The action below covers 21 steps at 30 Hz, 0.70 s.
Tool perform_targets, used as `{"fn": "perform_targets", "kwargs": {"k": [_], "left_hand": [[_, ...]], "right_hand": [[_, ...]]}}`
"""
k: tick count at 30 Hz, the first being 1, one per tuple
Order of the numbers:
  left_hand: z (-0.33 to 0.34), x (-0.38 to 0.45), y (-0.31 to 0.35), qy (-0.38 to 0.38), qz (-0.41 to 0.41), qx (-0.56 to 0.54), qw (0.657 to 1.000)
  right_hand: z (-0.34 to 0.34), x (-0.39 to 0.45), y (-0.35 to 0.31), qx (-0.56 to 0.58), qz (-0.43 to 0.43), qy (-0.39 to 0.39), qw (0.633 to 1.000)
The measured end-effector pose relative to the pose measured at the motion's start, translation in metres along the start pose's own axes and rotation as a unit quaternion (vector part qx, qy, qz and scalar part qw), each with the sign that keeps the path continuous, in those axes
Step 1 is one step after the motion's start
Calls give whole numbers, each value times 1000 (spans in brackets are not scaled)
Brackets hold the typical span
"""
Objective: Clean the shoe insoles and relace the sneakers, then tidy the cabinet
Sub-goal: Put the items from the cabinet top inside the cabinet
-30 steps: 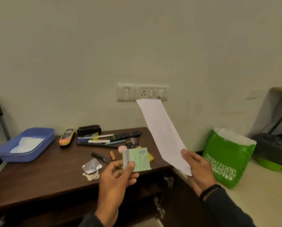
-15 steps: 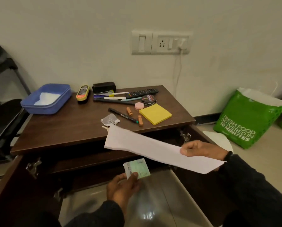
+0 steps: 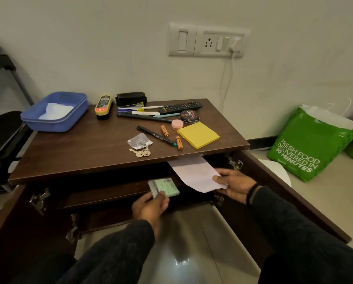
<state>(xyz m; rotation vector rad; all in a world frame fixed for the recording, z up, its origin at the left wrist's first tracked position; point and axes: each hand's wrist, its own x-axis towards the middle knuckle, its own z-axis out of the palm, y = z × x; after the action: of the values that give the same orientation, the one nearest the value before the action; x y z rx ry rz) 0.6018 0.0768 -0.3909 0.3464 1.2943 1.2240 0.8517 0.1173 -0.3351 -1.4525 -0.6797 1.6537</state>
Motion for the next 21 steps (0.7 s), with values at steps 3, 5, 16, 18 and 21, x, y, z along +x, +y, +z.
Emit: {"fn": "perform_targets", "kwargs": {"k": [3,5,16,18,21], "left_hand": [[7,25,13,6,53,49,997],[9,42,15,9,76,87,993],[33,61,-2,-32,222,378,898],[34,57,-3,-35,256,433,863],[37,58,-1,-28,283,490,824]], "right_hand": [[13,12,-1,20,-16,43,999],[16,22,3,-7,-32,114,993],[27,39,32,107,61,189,974],[24,39,41,103,81,179,975],[18,47,49,114,84,181,973]]}}
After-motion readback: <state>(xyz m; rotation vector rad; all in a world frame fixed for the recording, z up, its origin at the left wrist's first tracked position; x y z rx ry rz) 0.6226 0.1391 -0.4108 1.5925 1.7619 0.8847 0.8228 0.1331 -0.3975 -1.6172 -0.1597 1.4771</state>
